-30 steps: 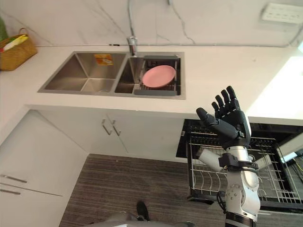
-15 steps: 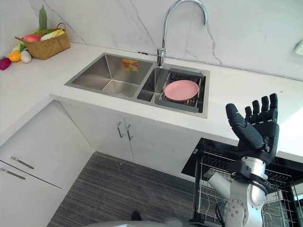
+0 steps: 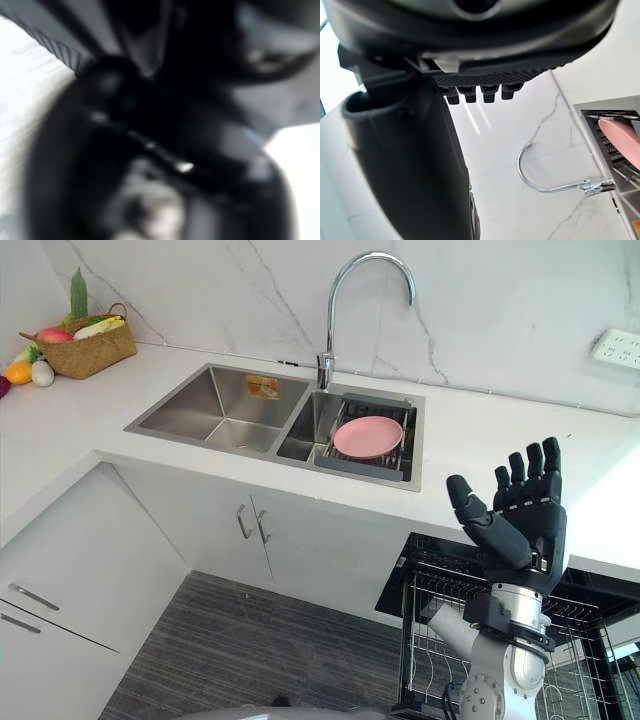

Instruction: Walk over to the sink, pick up the cup, carry it to the dishwasher, place the cup inside the dishwasher, then close the dishwasher door

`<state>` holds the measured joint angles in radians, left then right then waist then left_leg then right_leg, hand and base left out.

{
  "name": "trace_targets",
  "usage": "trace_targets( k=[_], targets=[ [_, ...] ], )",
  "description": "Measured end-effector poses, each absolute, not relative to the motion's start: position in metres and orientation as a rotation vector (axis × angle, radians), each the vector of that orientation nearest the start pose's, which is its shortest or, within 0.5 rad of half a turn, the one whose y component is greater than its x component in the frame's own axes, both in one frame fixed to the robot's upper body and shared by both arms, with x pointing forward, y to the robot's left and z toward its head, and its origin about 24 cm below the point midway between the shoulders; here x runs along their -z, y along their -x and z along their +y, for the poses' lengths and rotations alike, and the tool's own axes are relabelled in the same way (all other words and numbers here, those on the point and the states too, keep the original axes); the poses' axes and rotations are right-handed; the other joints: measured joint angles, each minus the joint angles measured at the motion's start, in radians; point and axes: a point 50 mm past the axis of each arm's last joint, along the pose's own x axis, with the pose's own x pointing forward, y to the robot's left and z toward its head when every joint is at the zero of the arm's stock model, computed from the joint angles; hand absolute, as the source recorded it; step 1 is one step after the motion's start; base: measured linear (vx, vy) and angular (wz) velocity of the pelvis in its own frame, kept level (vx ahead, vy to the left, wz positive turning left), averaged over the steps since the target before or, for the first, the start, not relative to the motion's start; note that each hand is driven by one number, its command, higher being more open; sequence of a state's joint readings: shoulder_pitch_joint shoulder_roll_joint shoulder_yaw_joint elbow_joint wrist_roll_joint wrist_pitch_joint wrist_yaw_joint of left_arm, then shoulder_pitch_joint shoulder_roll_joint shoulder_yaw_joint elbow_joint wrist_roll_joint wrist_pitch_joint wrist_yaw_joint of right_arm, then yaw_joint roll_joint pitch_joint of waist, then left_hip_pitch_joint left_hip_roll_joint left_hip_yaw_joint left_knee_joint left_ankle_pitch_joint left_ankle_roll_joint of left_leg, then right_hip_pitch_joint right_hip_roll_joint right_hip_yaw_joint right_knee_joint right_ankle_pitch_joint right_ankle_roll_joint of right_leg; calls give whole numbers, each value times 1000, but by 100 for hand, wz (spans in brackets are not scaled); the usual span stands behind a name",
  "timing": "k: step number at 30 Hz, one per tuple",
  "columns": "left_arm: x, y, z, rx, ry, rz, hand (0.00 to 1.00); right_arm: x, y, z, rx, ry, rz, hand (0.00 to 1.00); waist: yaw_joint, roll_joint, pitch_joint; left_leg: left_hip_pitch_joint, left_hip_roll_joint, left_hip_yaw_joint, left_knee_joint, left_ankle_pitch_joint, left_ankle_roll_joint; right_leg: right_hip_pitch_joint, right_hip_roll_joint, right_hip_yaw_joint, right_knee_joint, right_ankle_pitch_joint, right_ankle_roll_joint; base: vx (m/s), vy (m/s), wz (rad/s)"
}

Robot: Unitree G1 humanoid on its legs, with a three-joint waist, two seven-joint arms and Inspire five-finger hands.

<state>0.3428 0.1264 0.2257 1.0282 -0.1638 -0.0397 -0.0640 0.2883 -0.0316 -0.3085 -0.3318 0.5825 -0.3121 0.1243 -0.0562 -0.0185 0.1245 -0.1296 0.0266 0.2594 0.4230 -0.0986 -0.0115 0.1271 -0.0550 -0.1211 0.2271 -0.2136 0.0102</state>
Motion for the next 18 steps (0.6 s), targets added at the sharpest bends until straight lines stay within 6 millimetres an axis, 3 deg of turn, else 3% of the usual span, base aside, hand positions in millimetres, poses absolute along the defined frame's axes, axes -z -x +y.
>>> trace_targets(
  k=[1, 2, 3, 4, 6, 7, 8, 10, 11, 13, 16, 18],
  targets=[
    [163, 9, 230, -428, 189, 1242, 100, -94, -171, -246, 283, -349, -495, 100, 0, -2, 8, -23, 10, -2, 56, -3, -18, 1, -2, -8, 8, -5, -3, -131, 19, 33],
    [164, 8, 227, -450, 231, 1225, 100, -97, -171, -247, 287, -332, -513, 100, 3, 6, 25, -80, 50, 5, 214, -32, -17, 4, -1, -14, 23, -24, -18, -77, 47, 14],
    [164, 14, 224, -465, 258, 1238, 100, -97, -171, -246, 292, -325, -519, 100, 6, 10, 31, -97, 86, -3, 316, -74, -10, 21, -5, -8, 30, -33, -11, -42, 91, 2],
    [165, 18, 222, -468, 265, 1250, 100, -98, -170, -246, 297, -320, -524, 100, 6, 10, 30, -89, 94, -11, 311, -93, -12, 26, -16, -4, 32, -36, -6, 33, 122, -13],
    [166, 28, 213, -458, 285, 1281, 100, -103, -170, -248, 321, -309, -553, 100, 8, 12, 31, -48, 93, -59, 159, -102, -25, 22, -49, 16, 41, -46, 12, 70, 183, -23],
    [167, 34, 206, -445, 309, 1303, 100, -106, -171, -249, 340, -312, -571, 100, 9, 23, 26, 5, 88, -125, -26, -90, -40, -3, -64, 43, 62, -58, 32, 118, 309, -42],
    [168, 40, 198, -417, 321, 1331, 100, -108, -172, -250, 355, -317, -577, 100, 6, 32, 29, 55, 75, -116, -135, 4, -77, -10, -86, 67, 76, -72, 56, 137, 327, -51],
    [168, 42, 195, -394, 326, 1336, 100, -108, -173, -248, 356, -312, -573, 100, 7, 26, 30, 68, 43, -77, -133, -16, -59, 0, -117, 91, 46, -62, 74, 173, 247, -45],
    [168, 39, 196, -377, 317, 1328, 100, -109, -175, -247, 347, -309, -577, 100, 6, 27, 34, 62, 37, -58, -87, -40, -39, 12, -133, 106, 29, -49, 109, 184, 207, -41],
    [168, 36, 196, -350, 299, 1316, 100, -112, -179, -243, 331, -309, -585, 100, 11, 32, 32, 58, 36, -56, -27, -80, 1, 21, -140, 142, 6, -42, 127, 185, 191, -54],
    [168, 30, 202, -297, 253, 1330, 100, -117, -180, -242, 336, -306, -606, 100, 5, 21, 31, 62, 12, -50, -16, -125, 13, 17, -160, 167, -5, -37, 136, 165, 173, -38],
    [169, 28, 203, -280, 248, 1343, 100, -117, -178, -246, 366, -305, -609, 100, 0, 17, 30, 92, -13, -29, -63, -139, 16, -55, -182, 158, 140, -36, 134, 102, 124, -20]
  ],
)
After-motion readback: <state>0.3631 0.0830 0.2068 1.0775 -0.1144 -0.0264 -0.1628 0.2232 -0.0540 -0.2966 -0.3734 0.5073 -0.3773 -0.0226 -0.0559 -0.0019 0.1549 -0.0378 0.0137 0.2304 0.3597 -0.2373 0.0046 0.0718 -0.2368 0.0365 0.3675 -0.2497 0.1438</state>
